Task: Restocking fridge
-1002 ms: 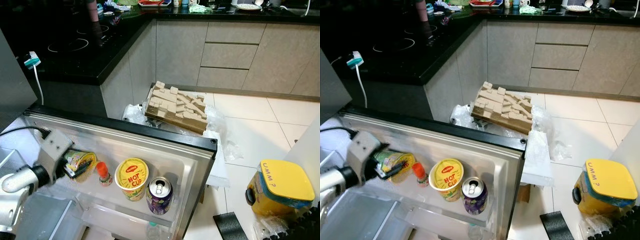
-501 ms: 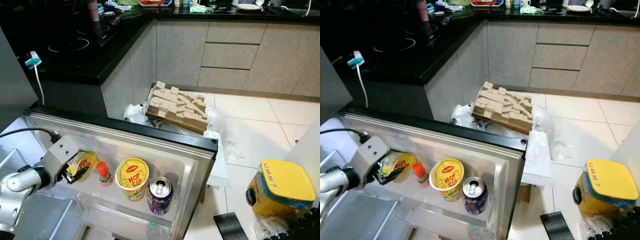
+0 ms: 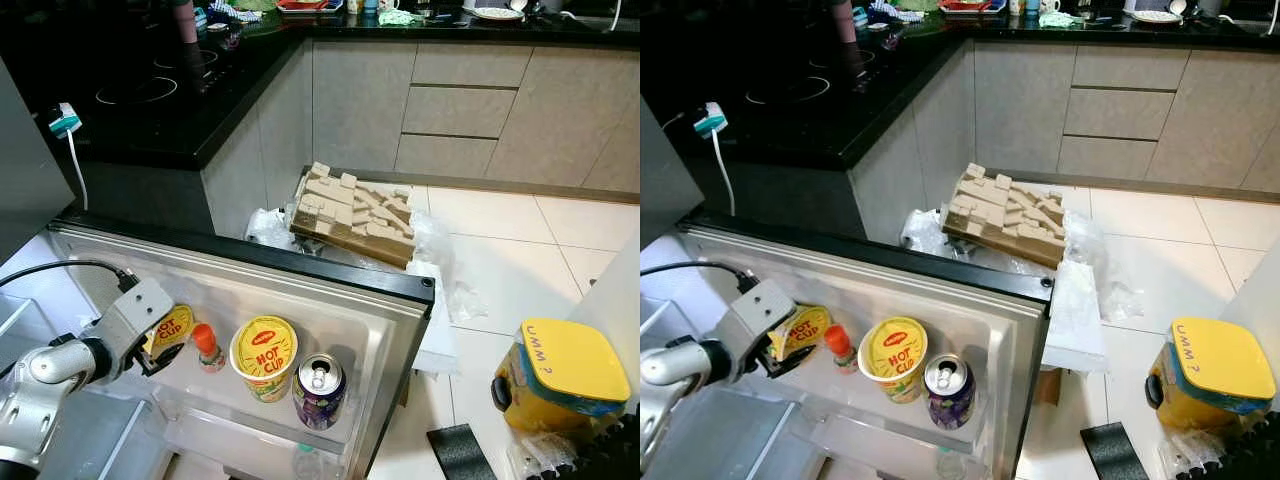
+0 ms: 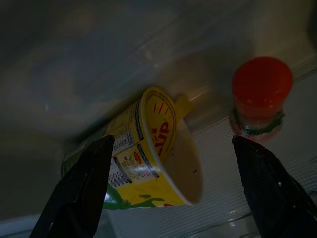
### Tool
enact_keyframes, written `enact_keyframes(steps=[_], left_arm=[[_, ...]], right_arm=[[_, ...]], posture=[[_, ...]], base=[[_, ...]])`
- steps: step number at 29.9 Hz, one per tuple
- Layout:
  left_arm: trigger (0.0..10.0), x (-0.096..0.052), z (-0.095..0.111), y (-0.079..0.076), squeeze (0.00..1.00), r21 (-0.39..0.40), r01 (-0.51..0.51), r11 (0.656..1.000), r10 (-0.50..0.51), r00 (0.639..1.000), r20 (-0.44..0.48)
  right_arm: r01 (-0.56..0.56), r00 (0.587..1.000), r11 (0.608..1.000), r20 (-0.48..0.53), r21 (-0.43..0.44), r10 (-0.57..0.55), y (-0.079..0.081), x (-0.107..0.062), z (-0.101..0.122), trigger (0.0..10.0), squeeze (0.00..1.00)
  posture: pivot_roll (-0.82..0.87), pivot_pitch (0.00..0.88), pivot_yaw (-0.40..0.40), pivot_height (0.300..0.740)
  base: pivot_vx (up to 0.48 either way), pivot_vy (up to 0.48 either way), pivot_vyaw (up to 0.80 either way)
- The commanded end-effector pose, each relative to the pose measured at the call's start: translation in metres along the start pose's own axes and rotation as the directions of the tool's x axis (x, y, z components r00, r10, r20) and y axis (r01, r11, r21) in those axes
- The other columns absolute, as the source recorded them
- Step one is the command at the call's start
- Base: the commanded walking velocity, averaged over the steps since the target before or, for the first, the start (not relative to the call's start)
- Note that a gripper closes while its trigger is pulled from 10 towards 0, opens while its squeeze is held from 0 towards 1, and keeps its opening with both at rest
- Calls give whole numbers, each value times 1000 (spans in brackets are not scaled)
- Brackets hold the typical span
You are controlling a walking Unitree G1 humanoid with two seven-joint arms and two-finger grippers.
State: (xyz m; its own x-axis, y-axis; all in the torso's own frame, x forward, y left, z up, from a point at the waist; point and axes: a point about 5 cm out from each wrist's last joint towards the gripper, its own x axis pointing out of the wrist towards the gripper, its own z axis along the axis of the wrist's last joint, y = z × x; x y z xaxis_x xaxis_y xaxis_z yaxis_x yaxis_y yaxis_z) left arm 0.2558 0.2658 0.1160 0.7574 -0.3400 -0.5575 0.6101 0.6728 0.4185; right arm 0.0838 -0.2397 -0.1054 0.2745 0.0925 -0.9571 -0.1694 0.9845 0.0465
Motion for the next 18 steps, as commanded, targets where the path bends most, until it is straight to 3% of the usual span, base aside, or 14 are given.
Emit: enact_keyframes(steps=[1, 4, 5, 6, 7, 8, 9, 10, 18], left_arm=[[10000, 1, -3, 3, 0, 36, -20, 999, 22, 999, -48], [10000, 3, -10, 4, 0, 51, -41, 998, 45, 995, -90], [9137, 3, -12, 4, 0, 59, -42, 997, 48, 993, -108], [5137, 3, -14, 5, 0, 64, -45, 997, 52, 992, -117], [5137, 3, -14, 5, 0, 67, -48, 997, 56, 991, -123], [3843, 3, -14, 5, 0, 65, -52, 997, 59, 991, -122], [1255, 3, -15, 6, 0, 66, -56, 996, 64, 990, -123], [0, 3, -14, 6, 0, 65, -62, 996, 69, 990, -121], [0, 6, -12, 5, 0, 61, -61, 996, 68, 992, -110]], right_arm=[[-5, 1000, 1000, -4, 7, 5, 3, 1, -1, 10000, 0], [-4, 1000, 1000, -4, 8, 4, 3, 1, -1, 10000, 0], [-5, 1000, 1000, -4, 8, 5, 3, 1, -1, 10000, 0], [-5, 1000, 1000, -4, 8, 5, 3, 1, -1, 10000, 0], [-5, 1000, 1000, -4, 9, 5, 3, 1, -1, 10000, 0], [-5, 1000, 1000, -4, 9, 5, 3, 1, -1, 10000, 0], [-5, 1000, 1000, -4, 9, 5, 3, 1, -1, 10000, 0], [-5, 1000, 1000, -4, 9, 5, 3, 1, -1, 10000, 0], [-5, 1000, 1000, -4, 8, 5, 3, 1, -1, 10000, 0]], posture=[[-35, 0, 13, 740], [-35, 0, 13, 740], [-39, 0, 15, 740], [-39, 0, 15, 740], [-39, 0, 15, 740], [-39, 0, 15, 740], [-39, 0, 15, 740], [-39, 0, 15, 740], [-39, 0, 14, 740]], base=[[0, 0, 0], [0, 0, 0], [0, 0, 0], [0, 0, 0], [0, 0, 0], [0, 0, 0], [0, 0, 0], [0, 0, 0], [0, 0, 0]])
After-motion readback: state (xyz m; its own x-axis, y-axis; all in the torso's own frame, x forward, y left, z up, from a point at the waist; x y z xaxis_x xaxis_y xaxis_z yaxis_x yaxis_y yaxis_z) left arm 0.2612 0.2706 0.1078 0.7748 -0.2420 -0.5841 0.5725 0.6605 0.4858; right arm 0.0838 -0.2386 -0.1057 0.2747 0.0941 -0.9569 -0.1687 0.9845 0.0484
